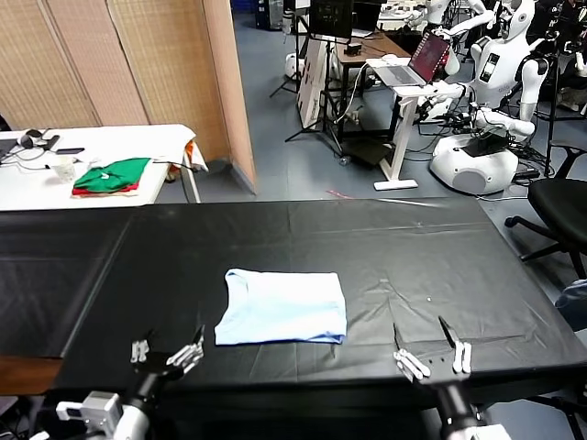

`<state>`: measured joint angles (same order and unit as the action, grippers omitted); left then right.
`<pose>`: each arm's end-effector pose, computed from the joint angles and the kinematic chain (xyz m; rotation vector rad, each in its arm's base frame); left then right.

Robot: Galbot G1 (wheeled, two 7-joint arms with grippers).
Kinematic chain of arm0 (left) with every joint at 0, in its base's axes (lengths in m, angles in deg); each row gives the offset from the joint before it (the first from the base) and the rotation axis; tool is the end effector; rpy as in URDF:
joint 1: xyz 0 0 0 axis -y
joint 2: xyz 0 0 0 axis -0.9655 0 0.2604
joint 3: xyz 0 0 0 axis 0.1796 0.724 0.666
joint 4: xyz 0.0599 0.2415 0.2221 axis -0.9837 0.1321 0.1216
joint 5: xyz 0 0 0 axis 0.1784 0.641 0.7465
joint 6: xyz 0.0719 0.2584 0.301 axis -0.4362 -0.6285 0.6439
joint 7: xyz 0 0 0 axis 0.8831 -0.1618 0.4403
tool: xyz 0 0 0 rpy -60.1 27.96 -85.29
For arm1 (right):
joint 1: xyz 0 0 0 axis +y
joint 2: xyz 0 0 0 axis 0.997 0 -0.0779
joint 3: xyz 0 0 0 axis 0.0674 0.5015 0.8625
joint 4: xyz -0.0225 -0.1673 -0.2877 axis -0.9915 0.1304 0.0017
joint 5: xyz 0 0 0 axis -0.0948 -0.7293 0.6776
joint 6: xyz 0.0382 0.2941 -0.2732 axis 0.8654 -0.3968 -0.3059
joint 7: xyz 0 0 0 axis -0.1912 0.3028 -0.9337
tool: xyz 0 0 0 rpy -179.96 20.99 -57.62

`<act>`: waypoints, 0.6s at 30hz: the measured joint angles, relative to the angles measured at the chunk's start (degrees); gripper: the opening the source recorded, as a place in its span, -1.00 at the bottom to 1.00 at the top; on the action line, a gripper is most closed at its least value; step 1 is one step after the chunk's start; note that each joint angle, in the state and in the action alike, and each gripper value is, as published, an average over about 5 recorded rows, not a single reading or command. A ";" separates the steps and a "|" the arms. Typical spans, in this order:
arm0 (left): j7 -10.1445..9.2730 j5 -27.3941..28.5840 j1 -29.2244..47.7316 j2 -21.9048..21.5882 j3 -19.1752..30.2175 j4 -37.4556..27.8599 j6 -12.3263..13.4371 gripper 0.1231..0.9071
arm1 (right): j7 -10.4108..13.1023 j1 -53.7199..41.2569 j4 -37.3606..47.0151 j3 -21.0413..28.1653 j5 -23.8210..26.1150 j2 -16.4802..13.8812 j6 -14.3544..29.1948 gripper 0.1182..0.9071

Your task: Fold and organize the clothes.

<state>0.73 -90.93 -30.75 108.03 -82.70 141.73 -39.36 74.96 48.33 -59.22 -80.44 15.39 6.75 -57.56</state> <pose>0.1726 0.0375 -0.2283 -0.0995 -2.7854 0.0229 0.1366 -0.0114 -0.2417 0.0441 -3.0079 0.1743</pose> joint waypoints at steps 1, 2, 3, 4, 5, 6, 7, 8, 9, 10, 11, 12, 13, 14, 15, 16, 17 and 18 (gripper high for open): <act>-0.32 -0.55 -0.32 -0.14 -0.10 0.06 -0.47 1.00 | 1.02 1.46 -0.34 0.29 0.70 0.32 0.92 1.00; -0.66 -1.13 -0.62 -0.25 -0.23 0.12 -0.96 1.00 | 2.06 2.85 -0.68 0.61 1.23 0.63 1.64 1.00; -0.90 -1.63 -0.89 -0.32 -0.36 0.16 -1.39 1.00 | 2.97 4.15 -0.99 0.94 1.61 0.93 2.13 1.00; -1.05 -2.04 -1.13 -0.37 -0.49 0.18 -1.74 1.00 | 3.70 5.28 -1.25 1.24 1.86 1.17 2.44 1.00; -1.15 -2.35 -1.32 -0.39 -0.59 0.19 -2.02 1.00 | 4.31 6.26 -1.47 1.50 2.03 1.39 2.62 1.00; -1.22 -2.57 -1.49 -0.40 -0.66 0.19 -2.23 1.00 | 4.72 7.07 -1.65 1.72 2.14 1.56 2.69 1.00; -1.25 -2.70 -1.62 -0.40 -0.70 0.19 -2.39 1.00 | 4.95 7.72 -1.77 1.87 2.22 1.67 2.72 1.00; -1.27 -2.80 -1.70 -0.39 -0.72 0.18 -2.52 1.00 | 5.04 8.21 -1.85 1.97 2.30 1.74 2.75 1.00; -1.28 -2.88 -1.75 -0.37 -0.72 0.19 -2.61 1.00 | 5.08 8.60 -1.90 2.05 2.37 1.78 2.79 1.00; -1.28 -2.93 -1.78 -0.34 -0.70 0.19 -2.69 1.00 | 5.10 8.93 -1.95 2.11 2.44 1.81 2.83 1.00; -1.28 -2.96 -1.80 -0.31 -0.67 0.21 -2.74 1.00 | 5.11 9.20 -1.99 2.16 2.50 1.84 2.87 1.00; -1.28 -2.99 -1.82 -0.28 -0.64 0.23 -2.78 1.00 | 5.13 9.42 -2.03 2.20 2.54 1.87 2.90 1.00; -1.27 -3.00 -1.85 -0.26 -0.61 0.26 -2.80 1.00 | 5.14 9.61 -2.05 2.23 2.58 1.89 2.92 1.00; -1.25 -2.99 -1.89 -0.25 -0.59 0.29 -2.82 1.00 | 5.15 9.76 -2.07 2.27 2.61 1.90 2.94 1.00; -1.23 -2.97 -1.94 -0.24 -0.57 0.31 -2.84 1.00 | 5.15 9.89 -2.08 2.29 2.64 1.92 2.96 1.00; -1.21 -2.95 -1.99 -0.24 -0.57 0.31 -2.86 1.00 | 5.16 9.99 -2.10 2.31 2.66 1.93 2.97 1.00; -1.20 -2.93 -2.02 -0.24 -0.58 0.32 -2.87 1.00 | 5.16 10.08 -2.11 2.33 2.67 1.94 2.99 1.00; -1.19 -2.91 -2.04 -0.24 -0.58 0.32 -2.88 1.00 | 5.17 10.13 -2.11 2.34 2.68 1.95 2.99 1.00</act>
<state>-0.46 -93.85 -32.79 107.79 -83.28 142.05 -42.24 80.13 58.46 -61.33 -78.10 18.07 8.70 -54.57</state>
